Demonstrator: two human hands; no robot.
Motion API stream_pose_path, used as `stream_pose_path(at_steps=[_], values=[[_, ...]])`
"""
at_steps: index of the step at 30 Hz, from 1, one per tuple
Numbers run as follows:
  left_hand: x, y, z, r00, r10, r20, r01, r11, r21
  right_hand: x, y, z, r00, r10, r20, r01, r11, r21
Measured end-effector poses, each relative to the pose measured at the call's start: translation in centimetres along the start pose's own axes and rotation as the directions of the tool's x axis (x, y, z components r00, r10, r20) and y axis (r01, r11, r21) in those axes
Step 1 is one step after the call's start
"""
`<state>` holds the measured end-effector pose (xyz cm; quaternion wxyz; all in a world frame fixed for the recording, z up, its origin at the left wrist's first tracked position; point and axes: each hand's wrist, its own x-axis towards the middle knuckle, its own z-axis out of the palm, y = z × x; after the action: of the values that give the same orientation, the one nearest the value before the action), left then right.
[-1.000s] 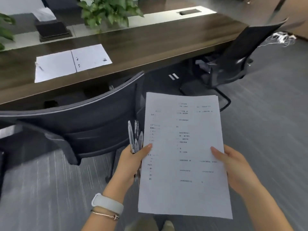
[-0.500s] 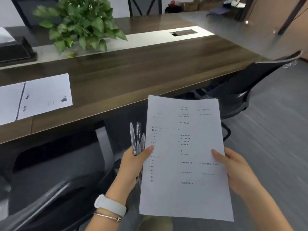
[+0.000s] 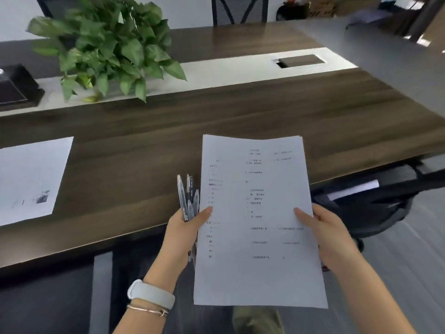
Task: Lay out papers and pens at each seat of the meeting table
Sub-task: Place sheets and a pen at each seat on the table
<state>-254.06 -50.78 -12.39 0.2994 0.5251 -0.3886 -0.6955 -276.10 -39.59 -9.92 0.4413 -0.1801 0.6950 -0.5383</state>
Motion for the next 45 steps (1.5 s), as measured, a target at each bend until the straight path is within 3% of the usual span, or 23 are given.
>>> stream_pose_path(at_steps=[12, 21, 30, 45], values=[[14.9, 6.8, 9.0, 0.991, 0.014, -0.134, -0.015, 1.000, -0.001, 20.4, -9.2, -1.0, 0.989, 0.095, 0.109, -0.085, 0.992, -0.094], [24.3, 9.1, 11.0, 0.993, -0.070, -0.094, 0.075, 0.996, 0.043, 29.7, -10.8, 0.5, 0.990, 0.141, -0.007, -0.141, 0.980, -0.142], [28.4, 8.7, 14.1, 0.988, -0.071, -0.138, 0.090, 0.986, 0.137, 34.9, -11.3, -0.8, 0.975, 0.196, -0.104, -0.208, 0.971, -0.116], [30.5, 6.0, 25.1, 0.934, -0.101, -0.343, 0.137, 0.987, 0.084, 43.3, -11.8, -9.3, 0.987, 0.151, -0.061, -0.161, 0.962, -0.220]])
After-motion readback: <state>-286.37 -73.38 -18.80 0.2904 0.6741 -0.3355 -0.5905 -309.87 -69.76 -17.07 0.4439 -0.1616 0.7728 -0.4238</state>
